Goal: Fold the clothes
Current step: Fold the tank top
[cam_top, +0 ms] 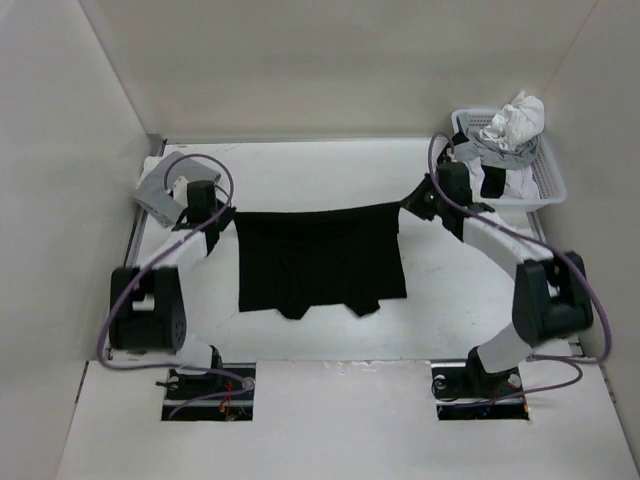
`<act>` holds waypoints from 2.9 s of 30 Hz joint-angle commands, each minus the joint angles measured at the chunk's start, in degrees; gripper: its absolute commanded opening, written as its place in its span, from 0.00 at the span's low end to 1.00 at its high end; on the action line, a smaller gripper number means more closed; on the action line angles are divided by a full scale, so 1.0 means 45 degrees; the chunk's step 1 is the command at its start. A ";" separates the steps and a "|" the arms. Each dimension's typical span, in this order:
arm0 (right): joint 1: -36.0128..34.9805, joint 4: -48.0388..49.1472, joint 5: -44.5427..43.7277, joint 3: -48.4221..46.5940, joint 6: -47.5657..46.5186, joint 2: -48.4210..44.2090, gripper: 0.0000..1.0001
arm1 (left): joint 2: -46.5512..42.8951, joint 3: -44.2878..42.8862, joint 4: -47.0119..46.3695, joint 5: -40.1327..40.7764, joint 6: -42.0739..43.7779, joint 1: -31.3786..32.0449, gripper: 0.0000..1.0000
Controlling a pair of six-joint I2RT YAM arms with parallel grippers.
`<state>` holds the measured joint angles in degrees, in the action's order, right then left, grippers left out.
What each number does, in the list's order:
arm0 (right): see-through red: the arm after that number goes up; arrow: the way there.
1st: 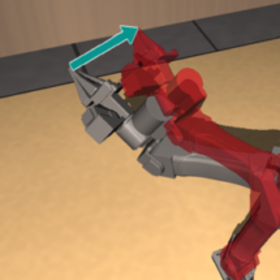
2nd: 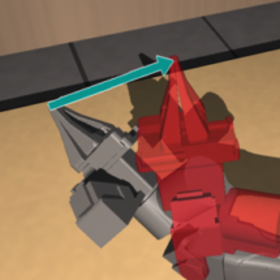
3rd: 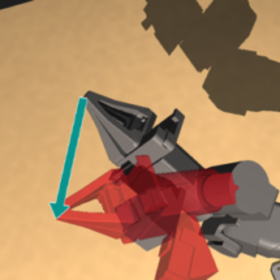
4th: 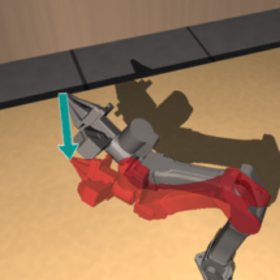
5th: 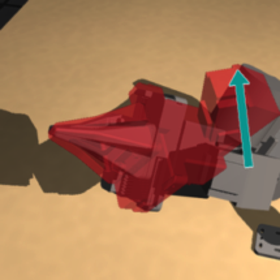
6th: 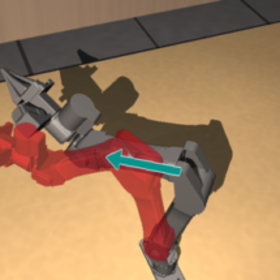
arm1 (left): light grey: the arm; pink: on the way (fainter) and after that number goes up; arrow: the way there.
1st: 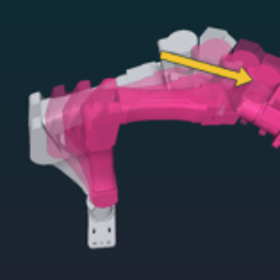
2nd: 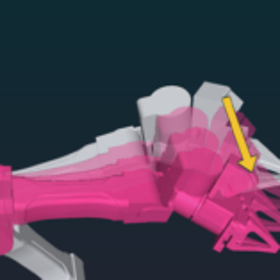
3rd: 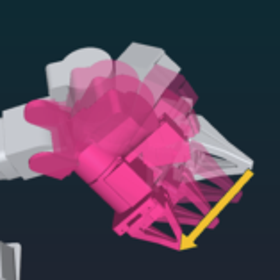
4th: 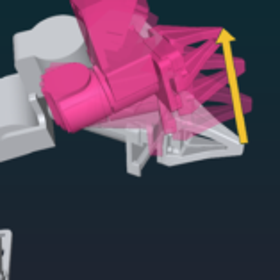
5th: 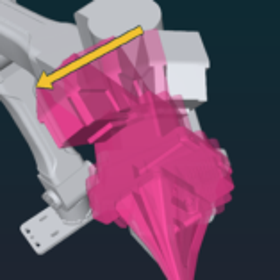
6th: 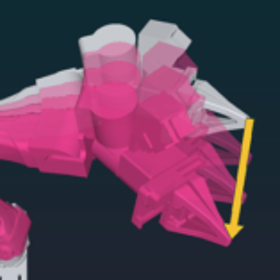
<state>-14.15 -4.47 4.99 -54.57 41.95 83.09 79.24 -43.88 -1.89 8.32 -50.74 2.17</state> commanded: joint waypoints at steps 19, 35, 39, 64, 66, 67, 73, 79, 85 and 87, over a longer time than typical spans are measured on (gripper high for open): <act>0.0968 0.4216 0.1781 0.4563 0.1028 -0.2601 0.01 | -0.4284 0.3614 -0.2647 0.0008 -0.0033 0.0444 0.00; 0.0187 0.3942 0.1117 0.8844 0.2044 -0.4498 0.22 | -0.8879 0.8090 -0.0420 -0.0930 0.0085 -0.0531 0.18; 0.0342 0.4059 0.0708 0.8261 0.1655 -0.4618 0.43 | -0.9093 0.7857 -0.0361 -0.1242 0.0065 -0.1176 0.33; 0.1378 0.4009 0.0222 0.6132 0.1676 -0.3673 0.00 | -0.6206 0.6451 -0.3679 0.0240 -0.1165 0.4443 0.31; 0.1242 0.2660 -0.0579 0.5469 0.1012 -0.4515 0.00 | -0.5795 0.6236 -0.3993 0.0475 -0.1379 0.5206 0.31; 0.1028 0.2073 -0.0969 0.5098 0.0699 -0.4828 0.00 | -0.5658 0.6138 -0.4110 0.0495 -0.1477 0.5519 0.31; -0.1585 -0.0566 -0.3215 0.2521 -0.0455 -0.5009 0.00 | -0.5967 0.5961 -0.4287 0.0730 -0.1829 0.6674 0.31; -0.5024 -0.1681 -0.5365 -0.0018 -0.0320 -0.2727 0.01 | -0.7372 0.6683 -0.3956 0.0399 -0.2064 0.6441 0.31; -0.7485 -0.3066 -0.6382 -0.3220 0.0188 0.0494 0.01 | -0.9344 0.7152 -0.2863 -0.0187 -0.2181 0.5797 0.32; -0.8111 -0.3613 -0.6539 -0.4450 0.0344 0.1725 0.01 | -0.9872 0.7308 -0.2550 -0.0402 -0.2181 0.5466 0.32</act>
<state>-47.07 -16.38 -20.27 -67.26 42.37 86.19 37.54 -12.21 -14.79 8.45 -59.88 28.29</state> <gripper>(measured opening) 0.010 0.316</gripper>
